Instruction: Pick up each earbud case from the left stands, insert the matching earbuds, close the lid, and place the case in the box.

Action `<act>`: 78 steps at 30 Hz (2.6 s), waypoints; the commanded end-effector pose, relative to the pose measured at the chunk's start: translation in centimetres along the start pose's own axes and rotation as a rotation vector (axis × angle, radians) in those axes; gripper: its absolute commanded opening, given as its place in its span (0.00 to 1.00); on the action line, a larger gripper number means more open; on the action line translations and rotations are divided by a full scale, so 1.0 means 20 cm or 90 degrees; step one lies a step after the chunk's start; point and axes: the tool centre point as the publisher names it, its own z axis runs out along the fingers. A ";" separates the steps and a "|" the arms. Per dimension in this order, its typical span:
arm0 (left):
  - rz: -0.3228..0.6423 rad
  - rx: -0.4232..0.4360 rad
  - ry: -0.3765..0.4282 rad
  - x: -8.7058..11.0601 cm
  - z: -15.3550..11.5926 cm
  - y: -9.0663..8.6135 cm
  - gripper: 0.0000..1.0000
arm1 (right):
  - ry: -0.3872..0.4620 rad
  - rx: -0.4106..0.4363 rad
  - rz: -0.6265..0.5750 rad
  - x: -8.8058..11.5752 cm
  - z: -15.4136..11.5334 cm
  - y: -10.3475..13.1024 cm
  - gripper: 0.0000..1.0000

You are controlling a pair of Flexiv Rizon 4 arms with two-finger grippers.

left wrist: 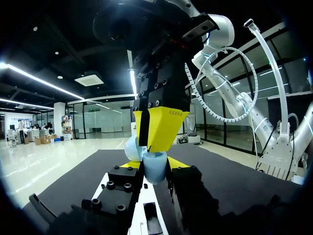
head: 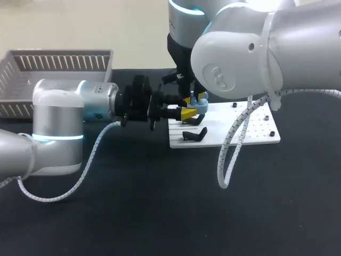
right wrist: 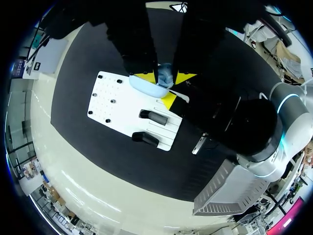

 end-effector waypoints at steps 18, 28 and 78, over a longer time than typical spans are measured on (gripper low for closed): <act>0.002 -0.001 -0.002 0.00 0.01 -0.01 0.00 | -0.064 -0.022 0.028 0.08 -0.22 -0.03 1.00; 0.002 -0.001 -0.002 0.00 0.01 -0.01 0.00 | -0.149 -0.003 0.194 -0.09 -0.21 -0.19 1.00; 0.002 -0.001 -0.002 0.00 0.01 -0.01 0.00 | 0.014 -0.028 0.194 -0.01 0.09 -0.32 1.00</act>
